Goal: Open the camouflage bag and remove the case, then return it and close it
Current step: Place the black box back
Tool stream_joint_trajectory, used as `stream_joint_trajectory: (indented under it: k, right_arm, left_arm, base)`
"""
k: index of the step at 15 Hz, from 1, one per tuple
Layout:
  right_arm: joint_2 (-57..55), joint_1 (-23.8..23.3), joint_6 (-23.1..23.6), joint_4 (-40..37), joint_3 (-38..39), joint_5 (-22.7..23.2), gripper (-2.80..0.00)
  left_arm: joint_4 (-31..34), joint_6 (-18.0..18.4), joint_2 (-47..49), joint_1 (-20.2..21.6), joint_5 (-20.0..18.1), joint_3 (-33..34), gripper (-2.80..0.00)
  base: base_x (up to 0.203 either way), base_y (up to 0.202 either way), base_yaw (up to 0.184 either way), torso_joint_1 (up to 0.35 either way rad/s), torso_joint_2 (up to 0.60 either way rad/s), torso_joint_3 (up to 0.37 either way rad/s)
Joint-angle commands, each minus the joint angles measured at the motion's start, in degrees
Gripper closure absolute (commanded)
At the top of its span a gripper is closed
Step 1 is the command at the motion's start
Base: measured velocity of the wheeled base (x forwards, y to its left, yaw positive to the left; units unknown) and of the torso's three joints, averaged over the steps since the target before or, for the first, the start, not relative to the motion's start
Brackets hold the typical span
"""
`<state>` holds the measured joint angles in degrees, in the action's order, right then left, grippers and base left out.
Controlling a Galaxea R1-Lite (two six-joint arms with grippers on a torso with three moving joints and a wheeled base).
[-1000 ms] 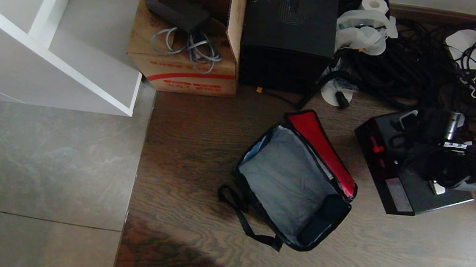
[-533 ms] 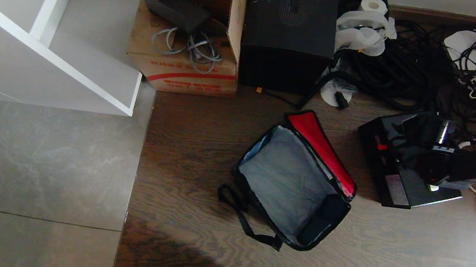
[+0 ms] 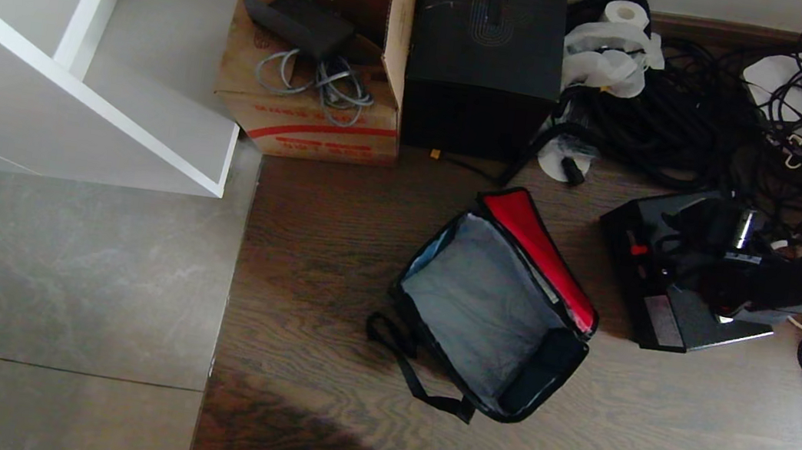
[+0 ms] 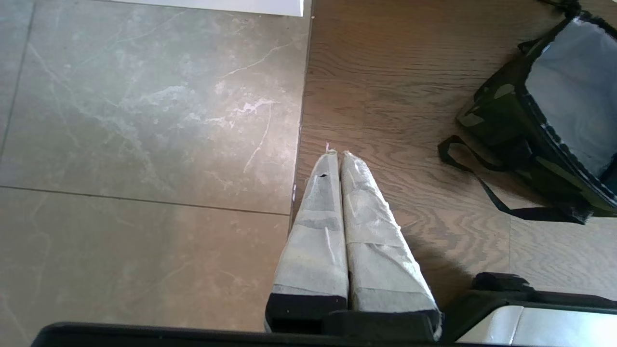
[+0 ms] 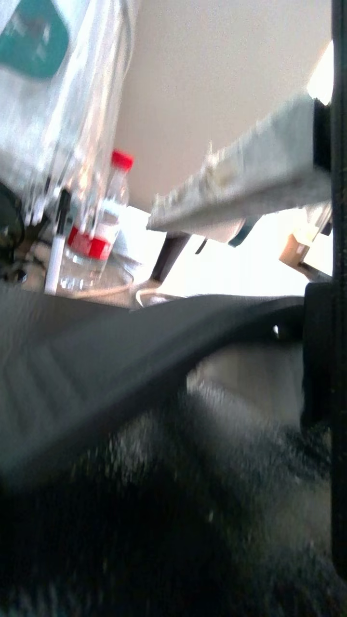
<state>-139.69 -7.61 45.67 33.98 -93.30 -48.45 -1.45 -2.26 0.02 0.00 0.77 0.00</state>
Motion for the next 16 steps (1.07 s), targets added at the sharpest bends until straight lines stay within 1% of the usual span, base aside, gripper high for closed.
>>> stream_joint_trajectory:
  k: [1,3,5,8,9,11,13,14,15,16]
  right_arm:
    - [0.1,1.0,-0.4,-0.5,1.8,0.2,-2.8]
    - [1.3,2.2,-1.9,-1.1,3.5,0.3,-2.8]
    - [4.7,5.9,-5.2,-2.4,9.3,0.5,-2.8]
    - [9.1,11.0,-10.3,-5.4,13.0,0.6,-2.8]
    - [10.7,12.1,-11.3,-6.1,14.0,0.6,-2.8]
    - [13.7,13.4,-12.1,-7.0,15.2,0.7,-2.8]
    - [17.9,14.2,-12.4,-8.1,16.4,1.8,-2.8]
    - [20.5,14.6,-13.1,-9.2,18.5,5.0,-2.8]
    - [22.5,14.7,-14.5,-11.1,19.7,10.3,-2.8]
    - [24.7,14.8,-16.5,-13.6,20.4,17.3,-2.8]
  left_arm:
    - [0.0,0.0,0.0,0.0,0.0,0.6,0.0]
    - [0.0,0.1,0.0,0.0,0.0,0.5,0.0]
    - [0.0,0.0,0.0,0.0,0.0,0.5,0.0]
    - [0.0,0.0,0.0,0.0,0.0,0.5,0.0]
    - [0.0,0.0,0.0,0.0,0.0,0.5,0.0]
    - [0.0,0.1,0.0,0.0,0.0,0.5,0.0]
    - [0.0,0.0,0.0,0.0,0.0,0.5,0.0]
    - [0.0,0.0,0.0,0.0,0.0,0.5,0.0]
    - [0.0,0.0,0.0,0.1,0.0,0.5,0.0]
    - [0.0,0.0,0.0,0.1,0.0,0.5,0.0]
  base:
    - [0.0,0.0,0.0,0.0,0.0,0.0]
    - [0.0,0.0,0.0,0.0,0.0,0.0]
    - [0.0,0.0,0.0,0.0,0.0,0.0]
    - [0.0,0.0,0.0,0.0,0.0,0.0]
    - [0.0,0.0,0.0,0.0,0.0,0.0]
    - [0.0,0.0,0.0,0.0,0.0,0.0]
    - [0.0,0.0,0.0,0.0,0.0,0.0]
    - [0.0,0.0,0.0,0.0,0.0,0.0]
    - [0.0,0.0,0.0,0.0,0.0,0.0]
    - [0.0,0.0,0.0,0.0,0.0,0.0]
